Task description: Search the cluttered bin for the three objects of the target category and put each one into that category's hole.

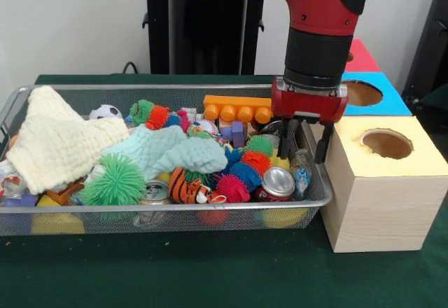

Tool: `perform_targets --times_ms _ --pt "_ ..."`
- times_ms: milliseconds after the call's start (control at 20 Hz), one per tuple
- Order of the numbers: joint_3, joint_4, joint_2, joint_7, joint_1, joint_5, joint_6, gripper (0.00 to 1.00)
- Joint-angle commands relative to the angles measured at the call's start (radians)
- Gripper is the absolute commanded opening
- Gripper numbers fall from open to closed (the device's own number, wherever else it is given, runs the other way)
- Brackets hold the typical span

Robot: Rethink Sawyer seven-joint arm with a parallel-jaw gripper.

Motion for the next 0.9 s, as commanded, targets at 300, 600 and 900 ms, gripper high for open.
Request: perform_targets --times_ms 300,600,900 --pt "0.075 -0.004 0.136 0.242 -0.04 0.07 -0.089 1.0" --pt "0.059 -0.059 0.193 0.225 -0.036 0.086 -0.092 1.0" --pt "0.039 -0.079 0.193 0.227 -0.009 0.112 -0.084 1.0"
